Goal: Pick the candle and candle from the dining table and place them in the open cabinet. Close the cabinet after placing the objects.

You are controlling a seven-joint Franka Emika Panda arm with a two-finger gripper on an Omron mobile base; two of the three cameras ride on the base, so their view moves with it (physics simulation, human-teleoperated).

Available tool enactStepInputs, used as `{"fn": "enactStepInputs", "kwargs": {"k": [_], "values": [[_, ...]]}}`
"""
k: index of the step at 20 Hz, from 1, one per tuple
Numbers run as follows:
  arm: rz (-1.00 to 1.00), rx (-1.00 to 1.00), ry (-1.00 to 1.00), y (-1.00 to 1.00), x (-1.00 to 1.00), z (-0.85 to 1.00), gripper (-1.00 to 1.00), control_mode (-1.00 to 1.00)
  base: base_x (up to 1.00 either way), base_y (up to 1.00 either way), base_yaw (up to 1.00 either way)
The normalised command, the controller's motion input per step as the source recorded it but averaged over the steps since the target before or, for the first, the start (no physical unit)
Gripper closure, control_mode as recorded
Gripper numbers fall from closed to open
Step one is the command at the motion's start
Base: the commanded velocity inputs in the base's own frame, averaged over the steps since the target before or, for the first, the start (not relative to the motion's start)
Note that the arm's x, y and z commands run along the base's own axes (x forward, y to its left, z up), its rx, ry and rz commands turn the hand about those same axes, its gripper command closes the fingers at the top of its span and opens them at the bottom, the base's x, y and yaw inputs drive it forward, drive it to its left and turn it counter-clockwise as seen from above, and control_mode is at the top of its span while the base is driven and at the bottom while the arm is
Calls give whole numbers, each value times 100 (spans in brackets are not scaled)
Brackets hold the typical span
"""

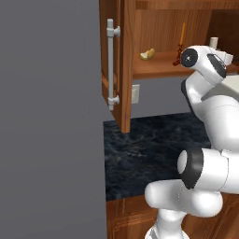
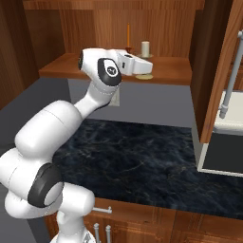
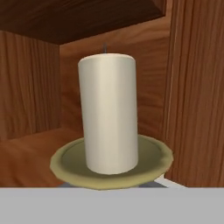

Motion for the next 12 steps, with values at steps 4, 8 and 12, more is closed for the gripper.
{"fn": "enactStepInputs", "kwargs": {"k": [4,8,12], "values": [[6,1,-7,-13,24,-8,100,-100,0,0,0],[6,1,-6,-8,29,-10,100,-100,0,0,0],[4,2,-3,-4,35,-6,100,-100,0,0,0]]}}
